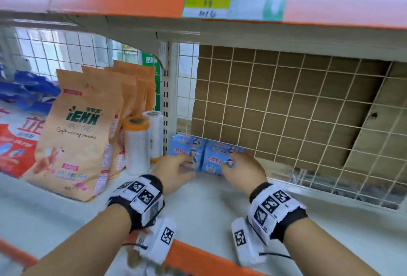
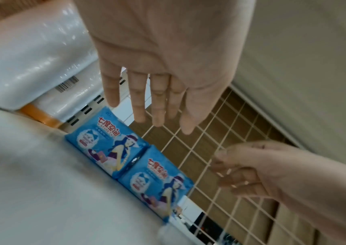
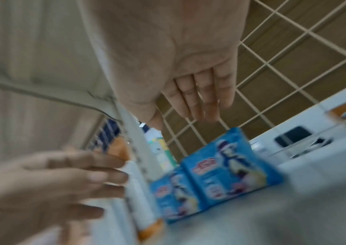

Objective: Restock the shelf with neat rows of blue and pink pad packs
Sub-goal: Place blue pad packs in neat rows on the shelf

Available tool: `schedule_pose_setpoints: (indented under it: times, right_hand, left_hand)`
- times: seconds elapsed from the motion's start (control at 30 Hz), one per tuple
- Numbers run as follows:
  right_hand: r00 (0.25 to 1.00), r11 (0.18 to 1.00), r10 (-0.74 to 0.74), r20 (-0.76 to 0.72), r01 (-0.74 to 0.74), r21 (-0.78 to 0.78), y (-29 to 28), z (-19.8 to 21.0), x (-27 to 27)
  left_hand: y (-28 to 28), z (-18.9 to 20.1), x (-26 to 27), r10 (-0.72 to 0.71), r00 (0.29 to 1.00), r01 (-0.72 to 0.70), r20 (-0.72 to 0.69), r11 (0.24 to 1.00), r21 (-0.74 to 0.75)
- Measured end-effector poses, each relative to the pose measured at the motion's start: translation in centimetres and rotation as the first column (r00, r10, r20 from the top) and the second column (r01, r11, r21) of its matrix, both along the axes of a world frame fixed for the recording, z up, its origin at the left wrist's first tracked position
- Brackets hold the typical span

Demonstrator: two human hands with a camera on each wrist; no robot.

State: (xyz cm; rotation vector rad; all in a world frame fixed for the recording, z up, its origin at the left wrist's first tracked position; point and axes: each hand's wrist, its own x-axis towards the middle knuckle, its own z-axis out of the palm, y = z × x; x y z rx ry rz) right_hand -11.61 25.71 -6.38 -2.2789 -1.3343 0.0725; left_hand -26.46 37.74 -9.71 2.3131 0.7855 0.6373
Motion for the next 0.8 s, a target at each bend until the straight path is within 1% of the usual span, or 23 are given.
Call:
schedule_pose_setpoints:
  times: [0.07, 0.1, 0.13, 0.2, 0.23, 0.3, 0.4, 0.43, 0.5, 0.57, 0.6, 0.67, 0.73, 0.8]
  right_hand:
    - [0.995, 0.983, 0.096, 0.017, -0.097, 0.157, -3.2, -0.1, -3.1]
    - [0.987, 0.959, 0.163, -0.015, -0.155, 0.237, -5.0, -0.7, -4.6]
    - [0.97, 0.935, 0.23, -0.078, -0.198, 0.296, -6.7, -1.7, -6.1]
    - [0.927, 0.906, 0.323, -0.19, -0.245, 0.346, -10.0, -4.8, -8.8]
    - [0.899, 0.901, 0.369, -0.236, -0.283, 0.33, -11.4, -6.7, -9.8]
    - [0.855, 0.902, 0.42, -0.305, -0.354, 0.249, -13.5, -10.7, -11.8]
    - [0.811, 0.914, 0.388, -0.438, -0.4, 0.069, -15.4, -17.4, -13.9]
    - [0.804, 0.914, 0.358, -0.474, -0.405, 0.005, -15.8, -20.0, -14.4]
    - [0.801, 0.897, 0.284, -0.528, -0.417, -0.15, -16.4, -25.6, -15.1]
    - [0.792, 0.849, 0.201, -0.576, -0.435, -0.301, -16.9, -32.2, -15.7]
    - [0.792, 0.823, 0.176, -0.585, -0.445, -0.354, -17.2, -35.7, -16.1]
    - [0.797, 0.775, 0.129, -0.59, -0.452, -0.442, -17.8, -42.8, -16.9]
    - [0.801, 0.724, 0.076, -0.593, -0.454, -0.52, -18.2, -49.9, -17.8]
    - [0.805, 0.657, 0.028, -0.593, -0.462, -0.596, -18.8, -56.4, -18.9]
  left_hand:
    - [-3.7, -0.9, -2.5, 0.034, 0.992, -0.027, 0.119, 0.998, -0.061]
    - [-5.5, -1.7, -3.9, 0.07, 0.982, -0.052, 0.174, 0.993, -0.104]
    - [-7.2, -2.7, -5.3, 0.105, 0.971, -0.075, 0.213, 0.986, -0.147]
    - [-10.3, -5.7, -8.1, 0.17, 0.954, -0.12, 0.246, 0.971, -0.205]
    - [-11.7, -7.3, -9.2, 0.196, 0.953, -0.145, 0.232, 0.965, -0.217]
    - [-14.5, -11.3, -11.3, 0.238, 0.96, -0.194, 0.151, 0.946, -0.258]
    - [-17.6, -19.0, -14.0, 0.297, 0.955, -0.274, -0.003, 0.876, -0.396]
    - [-18.2, -21.9, -14.7, 0.292, 0.953, -0.299, -0.084, 0.852, -0.429]
    - [-19.0, -28.3, -15.9, 0.228, 0.929, -0.347, -0.293, 0.813, -0.468]
    - [-19.8, -35.2, -17.0, 0.13, 0.849, -0.399, -0.512, 0.792, -0.461]
    - [-20.3, -38.7, -17.7, 0.069, 0.802, -0.412, -0.593, 0.783, -0.467]
    - [-21.7, -45.6, -19.0, -0.033, 0.736, -0.432, -0.676, 0.747, -0.506]
    - [-22.8, -52.3, -20.4, -0.086, 0.685, -0.456, -0.724, 0.724, -0.518]
    - [-23.5, -58.1, -21.4, -0.155, 0.623, -0.48, -0.767, 0.699, -0.53]
